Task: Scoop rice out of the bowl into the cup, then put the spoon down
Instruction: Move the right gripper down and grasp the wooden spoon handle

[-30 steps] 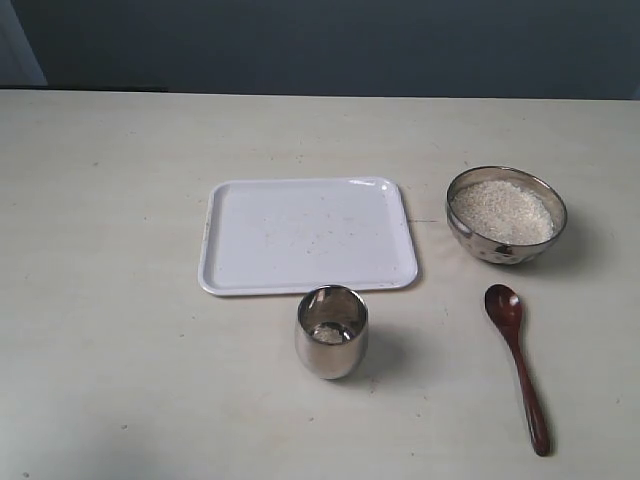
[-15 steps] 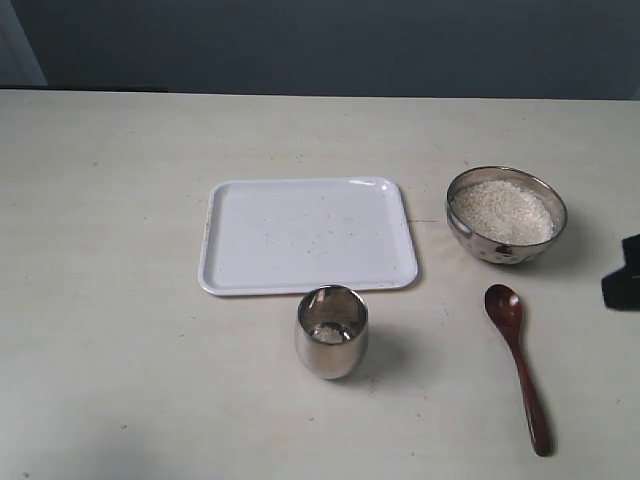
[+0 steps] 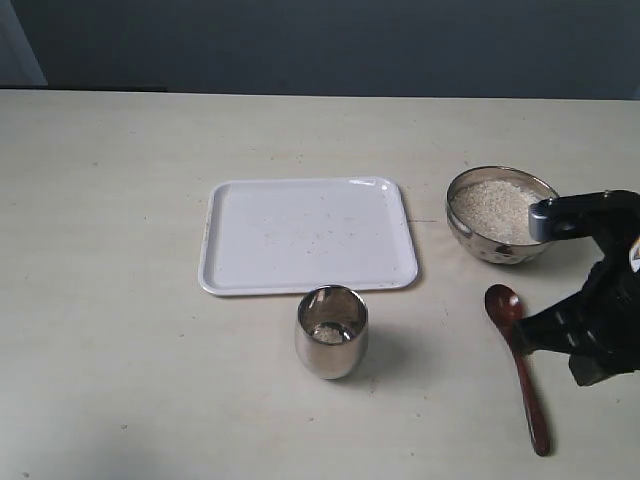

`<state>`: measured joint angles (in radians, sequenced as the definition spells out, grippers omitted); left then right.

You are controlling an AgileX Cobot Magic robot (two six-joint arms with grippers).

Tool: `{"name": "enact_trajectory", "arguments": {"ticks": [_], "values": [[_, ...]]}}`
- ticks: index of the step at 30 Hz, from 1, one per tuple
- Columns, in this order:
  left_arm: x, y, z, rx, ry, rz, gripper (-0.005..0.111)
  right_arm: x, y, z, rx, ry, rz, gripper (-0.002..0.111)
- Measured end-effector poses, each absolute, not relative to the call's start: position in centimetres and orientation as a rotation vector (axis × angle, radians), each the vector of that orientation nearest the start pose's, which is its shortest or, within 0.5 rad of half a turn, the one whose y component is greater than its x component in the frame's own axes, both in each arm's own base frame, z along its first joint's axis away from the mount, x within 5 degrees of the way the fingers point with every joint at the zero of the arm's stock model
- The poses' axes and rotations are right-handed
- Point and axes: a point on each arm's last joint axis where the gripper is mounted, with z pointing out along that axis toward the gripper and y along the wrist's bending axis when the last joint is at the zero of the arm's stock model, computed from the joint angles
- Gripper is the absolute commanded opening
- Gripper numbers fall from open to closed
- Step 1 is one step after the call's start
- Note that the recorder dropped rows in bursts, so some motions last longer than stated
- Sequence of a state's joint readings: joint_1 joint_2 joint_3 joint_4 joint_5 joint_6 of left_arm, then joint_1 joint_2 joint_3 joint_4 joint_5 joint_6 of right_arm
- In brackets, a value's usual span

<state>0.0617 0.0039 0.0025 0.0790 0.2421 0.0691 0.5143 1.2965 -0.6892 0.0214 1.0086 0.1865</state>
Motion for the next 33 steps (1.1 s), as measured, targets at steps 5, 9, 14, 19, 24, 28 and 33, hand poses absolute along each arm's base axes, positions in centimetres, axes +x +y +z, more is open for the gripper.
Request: {"name": "enact_trajectory", "arguments": {"ticks": [5, 9, 14, 19, 24, 28, 33], "values": [[5.5, 0.5, 19.0, 0.059, 1.733, 0.169, 0.0, 17.1, 11.8, 19.7, -0.406, 3.008, -0.034, -0.001], [5.5, 0.5, 19.0, 0.059, 1.733, 0.169, 0.0, 17.7, 13.5, 18.4, -0.422, 2.964, 0.02, -0.001], [5.5, 0.5, 19.0, 0.059, 1.733, 0.169, 0.0, 18.0, 14.0, 16.8, -0.434, 3.007, -0.018, 0.014], [5.5, 0.5, 19.0, 0.059, 1.733, 0.169, 0.0, 18.2, 14.1, 16.0, -0.439, 3.034, -0.045, 0.047], [5.5, 0.5, 19.0, 0.059, 1.733, 0.169, 0.0, 18.2, 14.1, 15.5, -0.444, 3.05, -0.066, 0.041], [5.5, 0.5, 19.0, 0.059, 1.733, 0.169, 0.0, 17.7, 13.4, 14.1, -0.467, 3.09, -0.147, 0.031], [5.5, 0.5, 19.0, 0.059, 1.733, 0.169, 0.0, 17.1, 12.7, 12.7, -0.477, 3.072, -0.162, 0.031]]}}
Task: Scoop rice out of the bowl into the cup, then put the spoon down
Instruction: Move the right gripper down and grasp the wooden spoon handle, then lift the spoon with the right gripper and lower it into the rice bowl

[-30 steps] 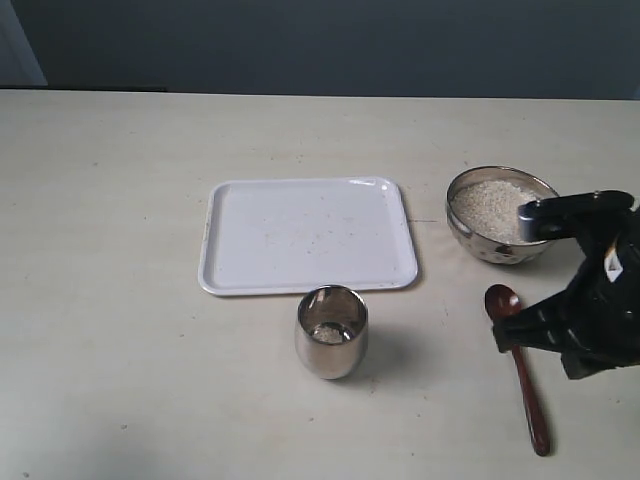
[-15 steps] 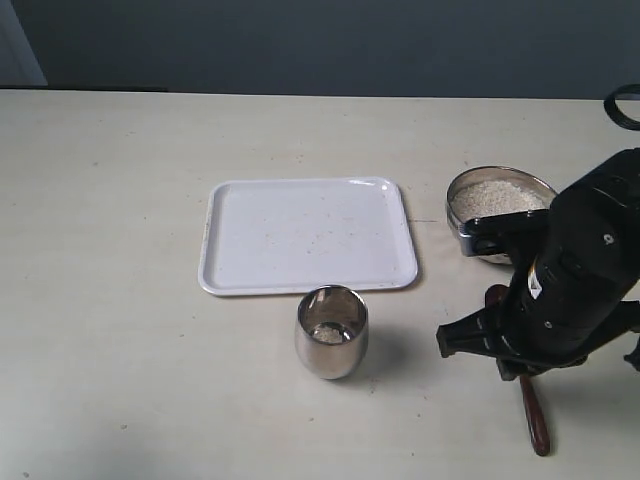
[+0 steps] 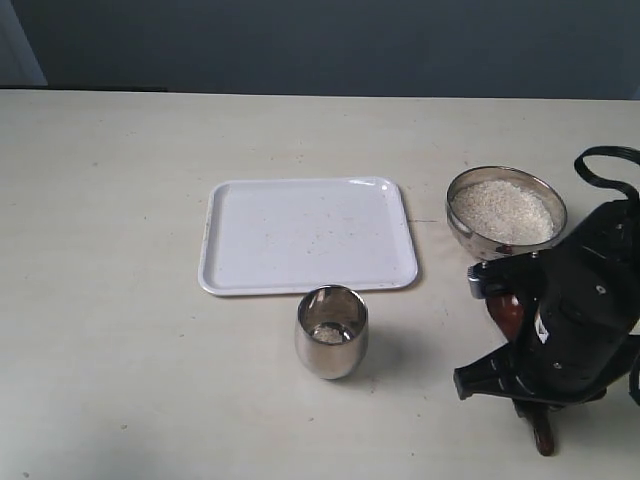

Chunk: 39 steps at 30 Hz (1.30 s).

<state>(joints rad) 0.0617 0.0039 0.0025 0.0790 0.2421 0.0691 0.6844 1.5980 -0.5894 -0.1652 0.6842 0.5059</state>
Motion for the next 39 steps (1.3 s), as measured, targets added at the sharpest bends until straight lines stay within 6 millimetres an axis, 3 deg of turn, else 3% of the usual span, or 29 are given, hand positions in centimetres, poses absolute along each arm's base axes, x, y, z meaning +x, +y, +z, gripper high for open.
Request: {"name": "enact_trajectory", "arguments": {"ticks": [8, 14, 16, 20, 30, 35, 39], "values": [[5.5, 0.5, 19.0, 0.059, 1.733, 0.169, 0.0, 17.4, 12.8, 12.7, -0.487, 3.023, -0.146, 0.031], [5.5, 0.5, 19.0, 0.059, 1.733, 0.169, 0.0, 16.5, 12.2, 11.7, -0.495, 3.013, -0.121, 0.03], [5.5, 0.5, 19.0, 0.059, 1.733, 0.169, 0.0, 16.4, 12.1, 11.6, -0.496, 3.006, -0.109, 0.025], [5.5, 0.5, 19.0, 0.059, 1.733, 0.169, 0.0, 16.2, 12.0, 11.5, -0.499, 2.988, -0.084, 0.0], [5.5, 0.5, 19.0, 0.059, 1.733, 0.169, 0.0, 16.2, 11.8, 11.5, -0.654, 2.934, -0.107, -0.001], [5.5, 0.5, 19.0, 0.059, 1.733, 0.169, 0.0, 15.4, 11.5, 12.2, -0.748, 2.939, -0.084, -0.001], [5.5, 0.5, 19.0, 0.059, 1.733, 0.169, 0.0, 15.2, 11.7, 14.6, -0.836, 2.878, -0.012, -0.001]]}}
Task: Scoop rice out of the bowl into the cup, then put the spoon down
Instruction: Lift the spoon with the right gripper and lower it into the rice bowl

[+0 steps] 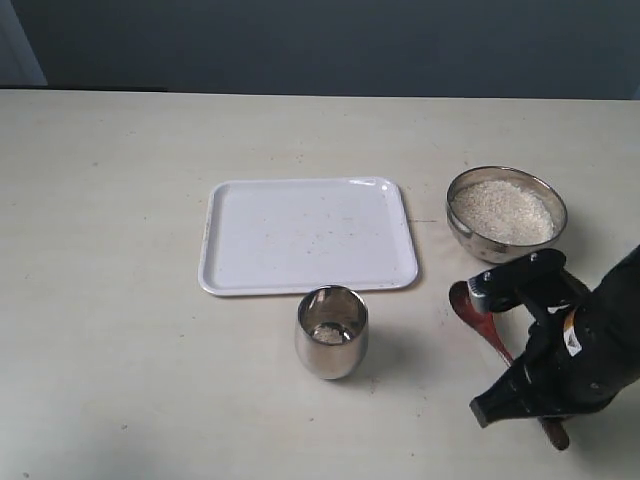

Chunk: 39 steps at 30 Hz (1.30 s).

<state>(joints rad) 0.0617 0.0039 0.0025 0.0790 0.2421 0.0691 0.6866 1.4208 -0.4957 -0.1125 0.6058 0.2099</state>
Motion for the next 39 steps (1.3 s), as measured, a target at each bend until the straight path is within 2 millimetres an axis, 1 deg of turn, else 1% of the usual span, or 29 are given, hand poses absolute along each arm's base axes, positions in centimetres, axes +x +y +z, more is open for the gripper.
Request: {"name": "enact_trajectory", "arguments": {"ticks": [2, 5, 7, 10, 13, 15, 18, 22, 26, 32, 36, 39], "values": [[5.5, 0.5, 19.0, 0.059, 1.733, 0.169, 0.0, 15.4, 11.9, 16.5, -0.876, 2.827, 0.007, -0.001], [5.5, 0.5, 19.0, 0.059, 1.733, 0.169, 0.0, 16.1, 12.3, 19.8, -0.92, 2.746, 0.014, -0.001], [5.5, 0.5, 19.0, 0.059, 1.733, 0.169, 0.0, 16.5, 12.2, 22.0, -0.952, 2.69, -0.035, -0.001], [5.5, 0.5, 19.0, 0.059, 1.733, 0.169, 0.0, 17.3, 11.5, 24.1, -1.023, 2.619, -0.21, -0.001], [5.5, 0.5, 19.0, 0.059, 1.733, 0.169, 0.0, 18.4, 10.6, 25.3, -1.114, 2.537, -0.447, -0.001], [5.5, 0.5, 19.0, 0.059, 1.733, 0.169, 0.0, 19.2, 10.3, 25.7, -1.175, 2.47, -0.587, -0.001], [5.5, 0.5, 19.0, 0.059, 1.733, 0.169, 0.0, 20.3, 10.4, 25.4, -1.298, 2.385, -0.729, -0.001], [5.5, 0.5, 19.0, 0.059, 1.733, 0.169, 0.0, 21.8, 10.8, 23.6, -1.5, 2.311, -0.891, -0.001], [5.5, 0.5, 19.0, 0.059, 1.733, 0.169, 0.0, 23.1, 11.2, 22.3, -1.626, 2.217, -1.04, -0.001], [5.5, 0.5, 19.0, 0.059, 1.733, 0.169, 0.0, 24.4, 11.3, 21.5, -1.729, 2.103, -1.231, -0.001], [5.5, 0.5, 19.0, 0.059, 1.733, 0.169, 0.0, 25.3, 11.6, 21.1, -1.776, 2.027, -1.322, -0.001], [5.5, 0.5, 19.0, 0.059, 1.733, 0.169, 0.0, 25.9, 11.9, 20.3, -1.828, 1.98, -1.375, -0.001]]}}
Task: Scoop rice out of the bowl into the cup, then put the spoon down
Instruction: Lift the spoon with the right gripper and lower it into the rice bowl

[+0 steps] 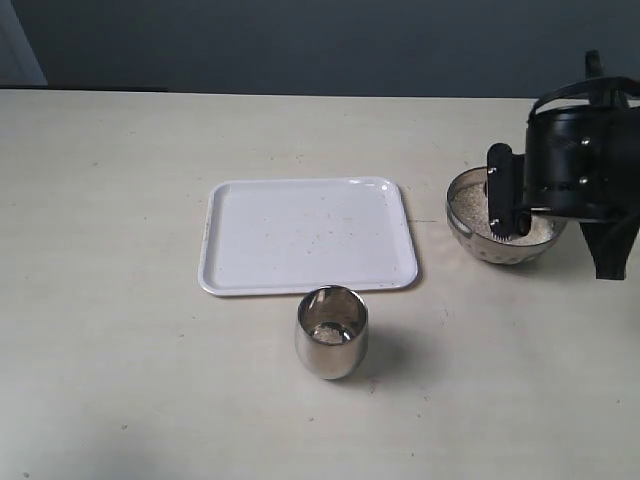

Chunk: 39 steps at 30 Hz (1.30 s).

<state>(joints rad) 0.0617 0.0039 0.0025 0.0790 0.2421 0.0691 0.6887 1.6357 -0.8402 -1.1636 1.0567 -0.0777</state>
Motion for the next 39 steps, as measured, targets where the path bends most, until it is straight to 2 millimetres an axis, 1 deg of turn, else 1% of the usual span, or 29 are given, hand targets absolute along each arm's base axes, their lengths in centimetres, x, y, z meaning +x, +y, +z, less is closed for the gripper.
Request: {"name": "enact_trajectory", "arguments": {"ticks": [7, 10, 14, 17, 23, 31, 39], "values": [[5.5, 0.5, 19.0, 0.059, 1.733, 0.169, 0.0, 26.8, 12.4, 17.9, -1.953, 1.897, -1.47, -0.001], [5.5, 0.5, 19.0, 0.059, 1.733, 0.169, 0.0, 27.2, 12.5, 17.5, -1.943, 1.866, -1.509, -0.001], [5.5, 0.5, 19.0, 0.059, 1.733, 0.169, 0.0, 27.4, 12.6, 17.4, -1.912, 1.848, -1.537, -0.001], [5.5, 0.5, 19.0, 0.059, 1.733, 0.169, 0.0, 27.6, 12.6, 17.4, -1.923, 1.82, -1.556, -0.001], [5.5, 0.5, 19.0, 0.059, 1.733, 0.169, 0.0, 27.8, 12.8, 15.9, -1.969, 1.811, -1.578, -0.001], [5.5, 0.5, 19.0, 0.059, 1.733, 0.169, 0.0, 27.9, 13.1, 14.8, -2.003, 1.815, -1.517, -0.001], [5.5, 0.5, 19.0, 0.059, 1.733, 0.169, 0.0, 27.6, 13.3, 14.3, -1.97, 1.913, -1.415, -0.001]]}}
